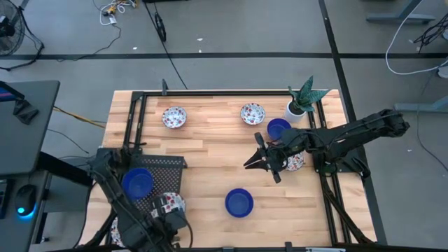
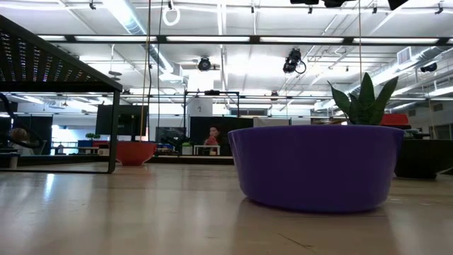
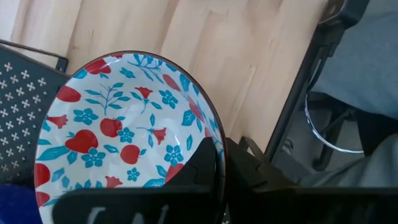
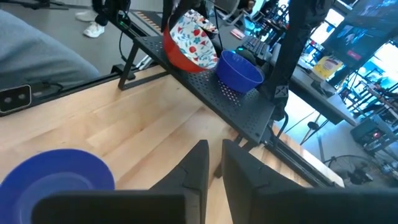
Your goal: Pick & Place Mini bowls
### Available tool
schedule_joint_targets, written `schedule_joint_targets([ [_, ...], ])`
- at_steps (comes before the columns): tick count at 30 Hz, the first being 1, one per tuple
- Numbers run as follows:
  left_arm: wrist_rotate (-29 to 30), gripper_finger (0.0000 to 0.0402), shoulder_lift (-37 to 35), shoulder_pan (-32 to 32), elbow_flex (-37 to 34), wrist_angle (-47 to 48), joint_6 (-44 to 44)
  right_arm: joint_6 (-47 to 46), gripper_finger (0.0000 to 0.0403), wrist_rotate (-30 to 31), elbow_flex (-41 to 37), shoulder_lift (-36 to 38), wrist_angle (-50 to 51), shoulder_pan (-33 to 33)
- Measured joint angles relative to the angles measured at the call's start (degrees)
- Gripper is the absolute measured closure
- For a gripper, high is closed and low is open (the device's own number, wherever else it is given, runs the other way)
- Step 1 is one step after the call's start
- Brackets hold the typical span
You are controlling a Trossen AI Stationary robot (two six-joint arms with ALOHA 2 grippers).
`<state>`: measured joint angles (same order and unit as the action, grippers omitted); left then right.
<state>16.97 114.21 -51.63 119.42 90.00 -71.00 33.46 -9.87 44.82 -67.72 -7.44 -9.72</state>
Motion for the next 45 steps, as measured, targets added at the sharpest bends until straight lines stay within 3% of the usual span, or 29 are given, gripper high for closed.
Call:
schedule_joint_targets([
  [11,-1.2,0.0382,-0.4,-0.8,-4.5,0.1,-1.6,-0.2,0.0357,0.0,0.0,0.0,0.1,-0.1],
  [26,-3.1,0.0374,-0.3,-1.3,-4.6,0.1,-3.5,-1.5,0.0357,0.0,0.0,0.0,0.0,-0.2],
  [39,-6.1,0.0256,0.0,-1.2,-4.9,0.0,-9.4,-1.5,0.0357,0.0,0.0,0.0,0.1,-0.2],
  [45,-4.3,0.0233,-0.1,-0.3,-4.8,0.0,-7.4,-1.5,0.0357,-0.1,0.0,0.0,0.1,-0.2],
])
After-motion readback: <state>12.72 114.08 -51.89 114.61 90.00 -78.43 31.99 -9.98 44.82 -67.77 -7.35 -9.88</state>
